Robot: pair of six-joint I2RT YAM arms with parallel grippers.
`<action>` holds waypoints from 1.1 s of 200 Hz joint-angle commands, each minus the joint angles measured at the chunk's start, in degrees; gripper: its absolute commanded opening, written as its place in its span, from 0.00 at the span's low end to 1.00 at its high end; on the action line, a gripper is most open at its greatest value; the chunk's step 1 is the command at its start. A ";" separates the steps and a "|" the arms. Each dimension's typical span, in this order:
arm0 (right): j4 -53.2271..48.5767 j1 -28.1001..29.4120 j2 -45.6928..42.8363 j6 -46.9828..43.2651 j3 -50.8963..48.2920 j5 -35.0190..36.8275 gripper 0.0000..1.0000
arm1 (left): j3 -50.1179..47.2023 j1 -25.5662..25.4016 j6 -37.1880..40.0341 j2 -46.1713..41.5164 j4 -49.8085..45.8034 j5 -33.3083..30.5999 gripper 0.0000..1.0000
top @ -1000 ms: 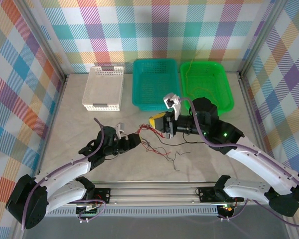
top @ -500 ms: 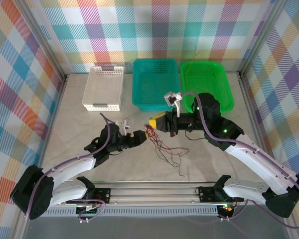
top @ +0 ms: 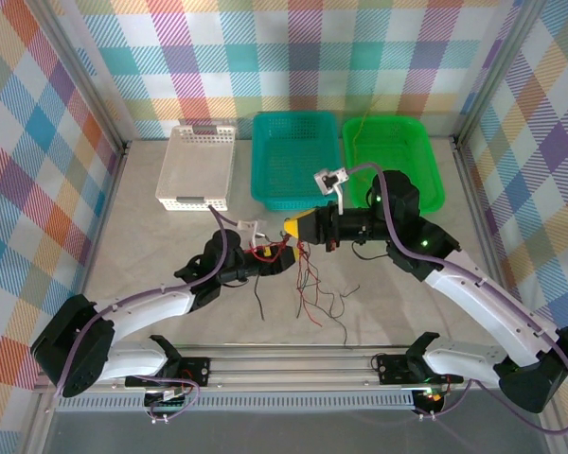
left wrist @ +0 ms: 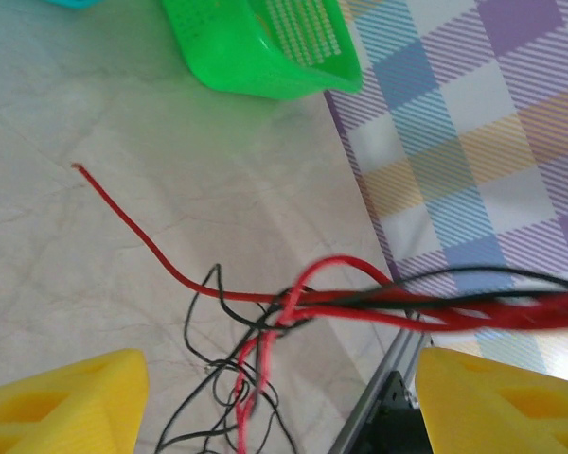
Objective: Untangle the cables
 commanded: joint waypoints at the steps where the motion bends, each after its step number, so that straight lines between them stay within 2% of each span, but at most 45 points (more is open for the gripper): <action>1: 4.23 -2.00 -0.89 2.73 -0.81 -1.09 0.00 | 0.51 -2.14 3.03 -0.58 1.94 1.05 0.74; 56: 5.99 -3.16 1.02 5.70 0.34 -3.48 0.00 | 0.89 -4.83 4.15 1.90 3.01 -0.02 0.75; 99: 5.82 -3.19 0.55 6.20 0.77 -4.71 0.00 | 7.15 -5.70 9.05 6.72 -3.93 -0.23 0.74; 138: 2.49 -3.22 -0.69 4.53 1.96 -4.03 0.00 | 9.79 -6.38 14.88 6.15 -14.77 -7.39 0.73; 220: 0.26 -3.48 -0.53 2.63 2.75 -2.97 0.00 | 16.37 -10.41 20.94 6.51 -27.57 -23.01 0.74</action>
